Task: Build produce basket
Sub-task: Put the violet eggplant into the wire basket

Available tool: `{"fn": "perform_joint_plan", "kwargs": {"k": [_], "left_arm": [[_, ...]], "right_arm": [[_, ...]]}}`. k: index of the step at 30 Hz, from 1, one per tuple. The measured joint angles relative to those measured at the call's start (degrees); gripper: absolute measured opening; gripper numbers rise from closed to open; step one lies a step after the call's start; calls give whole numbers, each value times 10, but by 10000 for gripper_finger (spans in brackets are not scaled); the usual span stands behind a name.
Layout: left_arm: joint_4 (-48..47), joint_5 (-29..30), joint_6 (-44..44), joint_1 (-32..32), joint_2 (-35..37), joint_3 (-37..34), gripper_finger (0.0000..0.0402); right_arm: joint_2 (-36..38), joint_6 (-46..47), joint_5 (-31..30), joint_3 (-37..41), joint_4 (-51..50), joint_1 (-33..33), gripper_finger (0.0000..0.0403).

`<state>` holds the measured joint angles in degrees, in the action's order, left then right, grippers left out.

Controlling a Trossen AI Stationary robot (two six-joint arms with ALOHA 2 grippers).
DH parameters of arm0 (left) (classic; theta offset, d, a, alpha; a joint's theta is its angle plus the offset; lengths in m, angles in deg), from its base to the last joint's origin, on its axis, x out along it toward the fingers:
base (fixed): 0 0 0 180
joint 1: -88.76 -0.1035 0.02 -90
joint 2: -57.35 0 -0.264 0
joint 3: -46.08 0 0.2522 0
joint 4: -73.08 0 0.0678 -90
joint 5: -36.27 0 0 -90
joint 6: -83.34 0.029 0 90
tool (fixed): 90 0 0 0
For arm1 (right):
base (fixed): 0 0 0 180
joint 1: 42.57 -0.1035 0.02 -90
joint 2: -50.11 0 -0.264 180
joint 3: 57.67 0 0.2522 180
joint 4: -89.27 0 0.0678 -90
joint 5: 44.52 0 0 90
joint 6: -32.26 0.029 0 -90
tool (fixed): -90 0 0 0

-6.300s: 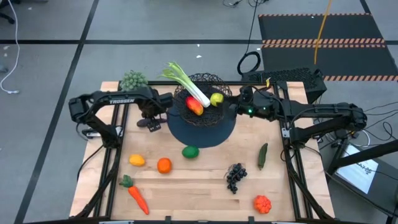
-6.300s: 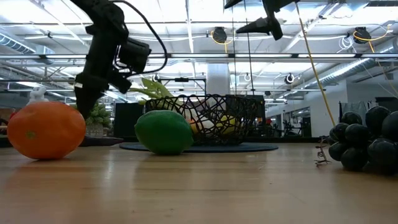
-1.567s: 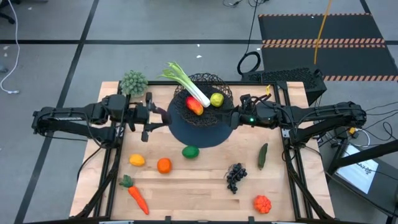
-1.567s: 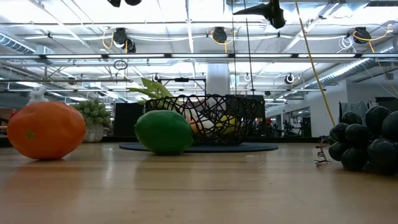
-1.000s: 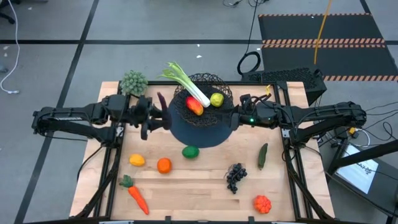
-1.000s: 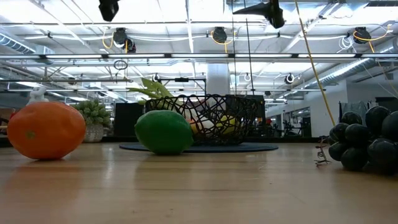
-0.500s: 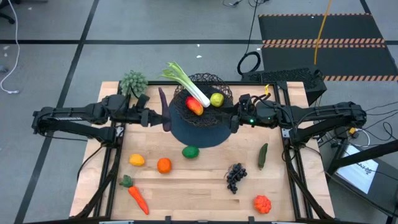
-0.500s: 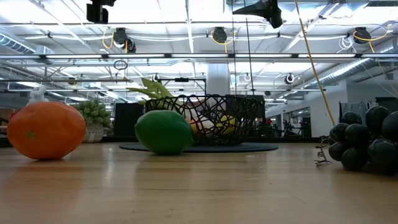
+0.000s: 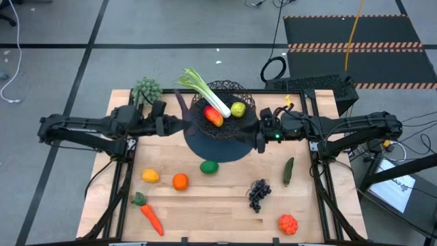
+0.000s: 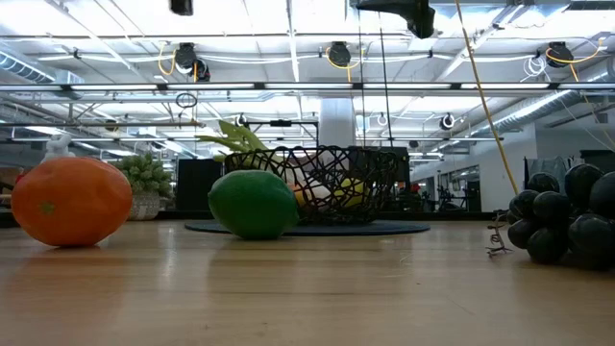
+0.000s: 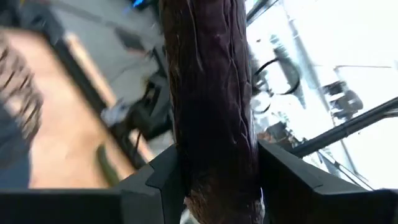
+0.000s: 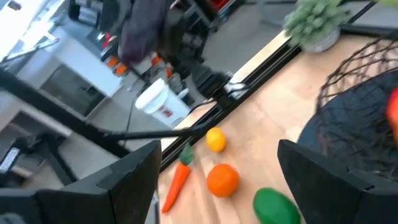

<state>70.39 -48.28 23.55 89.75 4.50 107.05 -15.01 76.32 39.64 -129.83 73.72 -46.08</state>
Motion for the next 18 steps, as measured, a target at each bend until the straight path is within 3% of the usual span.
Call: {"fn": "perform_joint_plan", "kwargs": {"k": [4, 9, 14, 18], "left_arm": [[73, 2, 39, -15, -30, 0, 175], [57, -30, 99, -53, -58, 40, 175], [-65, -97, 174, -102, -90, 110, 175], [-177, -129, 288, -140, -122, 166, 175]], "right_arm": [[0, -24, 1, 0, -1, 0, 313], [0, -51, -6, 0, -3, 9, 313], [0, -56, -55, 0, -10, 26, 313], [4, -35, -61, 0, -1, 42, 313]]}}
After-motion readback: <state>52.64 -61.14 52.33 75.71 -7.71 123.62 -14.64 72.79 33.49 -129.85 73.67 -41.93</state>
